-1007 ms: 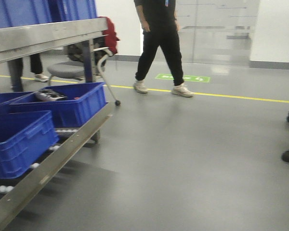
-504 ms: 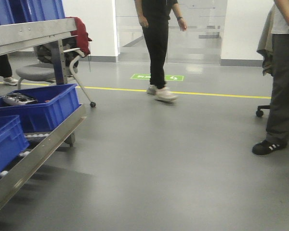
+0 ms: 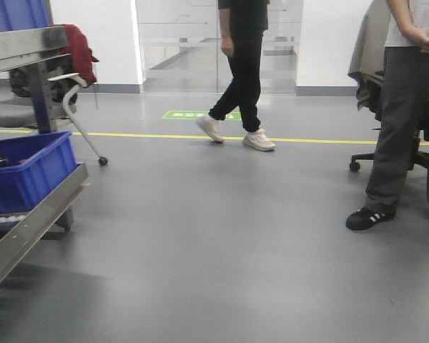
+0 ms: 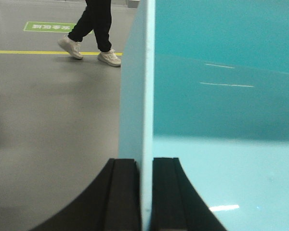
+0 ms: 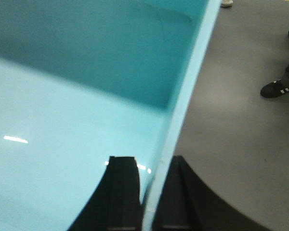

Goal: Fetch blue bin and place on conveyor start
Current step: 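Hold the bin with both grippers while the base turns and drives away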

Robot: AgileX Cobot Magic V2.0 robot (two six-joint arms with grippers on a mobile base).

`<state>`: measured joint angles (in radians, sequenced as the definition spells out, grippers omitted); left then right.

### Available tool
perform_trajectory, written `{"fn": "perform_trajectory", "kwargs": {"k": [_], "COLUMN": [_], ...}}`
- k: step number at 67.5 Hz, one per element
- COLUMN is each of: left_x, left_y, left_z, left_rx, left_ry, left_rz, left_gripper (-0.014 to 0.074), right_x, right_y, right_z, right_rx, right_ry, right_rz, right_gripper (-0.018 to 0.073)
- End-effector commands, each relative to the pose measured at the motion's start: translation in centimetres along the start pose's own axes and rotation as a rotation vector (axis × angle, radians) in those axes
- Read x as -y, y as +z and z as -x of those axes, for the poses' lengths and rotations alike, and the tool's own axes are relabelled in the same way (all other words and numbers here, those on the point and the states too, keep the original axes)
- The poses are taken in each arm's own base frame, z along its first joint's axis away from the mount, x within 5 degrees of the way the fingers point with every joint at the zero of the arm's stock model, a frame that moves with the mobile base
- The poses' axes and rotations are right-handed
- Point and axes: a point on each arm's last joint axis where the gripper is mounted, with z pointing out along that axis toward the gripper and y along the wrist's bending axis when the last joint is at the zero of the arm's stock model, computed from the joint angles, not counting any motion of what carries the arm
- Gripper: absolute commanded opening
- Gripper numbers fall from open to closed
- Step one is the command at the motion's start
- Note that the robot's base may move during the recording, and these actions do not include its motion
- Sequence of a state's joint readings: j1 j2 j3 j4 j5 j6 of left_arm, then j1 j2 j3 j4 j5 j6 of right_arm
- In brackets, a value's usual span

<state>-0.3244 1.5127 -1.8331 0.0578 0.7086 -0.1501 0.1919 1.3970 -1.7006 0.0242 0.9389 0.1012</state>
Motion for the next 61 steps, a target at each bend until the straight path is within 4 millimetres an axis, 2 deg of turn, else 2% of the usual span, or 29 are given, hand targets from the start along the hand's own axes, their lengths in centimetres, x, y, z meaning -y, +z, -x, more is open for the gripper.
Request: {"fn": "perform_trajectory", "kwargs": {"k": [1, 61], "left_x": [-0.18, -0.18], "left_y": [-0.89, -0.89], "left_z": [1.29, 1.29], "left_rx": [0.097, 0.097], "left_ry": [-0.004, -0.004], "left_rz": [-0.003, -0.003], "left_gripper": [-0.0111, -0.0111], "right_x": [0.53, 0.51], "right_y": [-0.58, -0.58], "right_z": [0.28, 0.27], "right_rx": [0.029, 0.029], "right_ry": [-0.054, -0.053], "right_rz": [-0.042, -0.040], "right_gripper": [-0.0151, -0.0151]}}
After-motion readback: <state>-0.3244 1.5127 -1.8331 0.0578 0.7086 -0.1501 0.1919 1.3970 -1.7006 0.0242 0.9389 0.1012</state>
